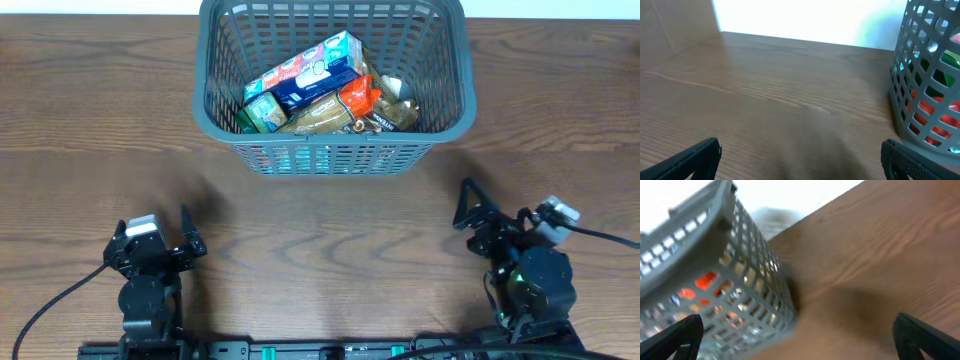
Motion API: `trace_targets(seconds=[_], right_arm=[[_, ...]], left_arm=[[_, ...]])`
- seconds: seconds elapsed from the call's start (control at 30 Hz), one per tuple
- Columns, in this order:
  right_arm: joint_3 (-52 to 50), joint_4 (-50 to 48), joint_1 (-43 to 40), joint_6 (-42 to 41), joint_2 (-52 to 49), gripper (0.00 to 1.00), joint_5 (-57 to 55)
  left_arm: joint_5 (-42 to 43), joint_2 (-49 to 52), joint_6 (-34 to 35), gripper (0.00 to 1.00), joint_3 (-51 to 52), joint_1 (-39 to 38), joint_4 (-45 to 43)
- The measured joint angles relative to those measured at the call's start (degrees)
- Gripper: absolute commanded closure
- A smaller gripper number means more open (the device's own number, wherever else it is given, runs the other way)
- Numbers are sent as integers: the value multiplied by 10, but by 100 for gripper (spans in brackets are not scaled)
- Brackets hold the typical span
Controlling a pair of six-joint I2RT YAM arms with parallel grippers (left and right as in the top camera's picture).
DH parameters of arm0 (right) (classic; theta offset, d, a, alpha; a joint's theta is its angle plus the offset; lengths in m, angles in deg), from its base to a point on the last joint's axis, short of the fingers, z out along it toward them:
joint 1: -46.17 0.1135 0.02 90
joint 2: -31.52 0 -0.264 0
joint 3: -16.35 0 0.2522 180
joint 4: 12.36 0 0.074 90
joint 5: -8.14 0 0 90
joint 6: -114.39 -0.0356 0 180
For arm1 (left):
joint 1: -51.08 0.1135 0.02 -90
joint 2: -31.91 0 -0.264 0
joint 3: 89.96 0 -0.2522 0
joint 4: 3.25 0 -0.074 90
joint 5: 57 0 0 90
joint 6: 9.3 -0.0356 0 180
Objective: Pack container
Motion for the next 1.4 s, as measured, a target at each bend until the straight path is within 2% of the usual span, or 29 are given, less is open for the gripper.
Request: trace_targets(seconds=[0.17,0.43,1.0,1.1,1.4], right_arm=[[-33,-1,8,68,14,1,4],[-94,-20,9,96,65,1,30],[-136,-24,10,39,103,1,62],[-140,-30,10,77,103,1,76],[-141,-50,10,320,122,1,186]], left_arm=[[0,0,0,1,0,0,0],[0,0,0,1,0,0,0],[0,0,0,1,0,0,0],[0,0,0,1,0,0,0],[0,0,0,1,0,0,0]])
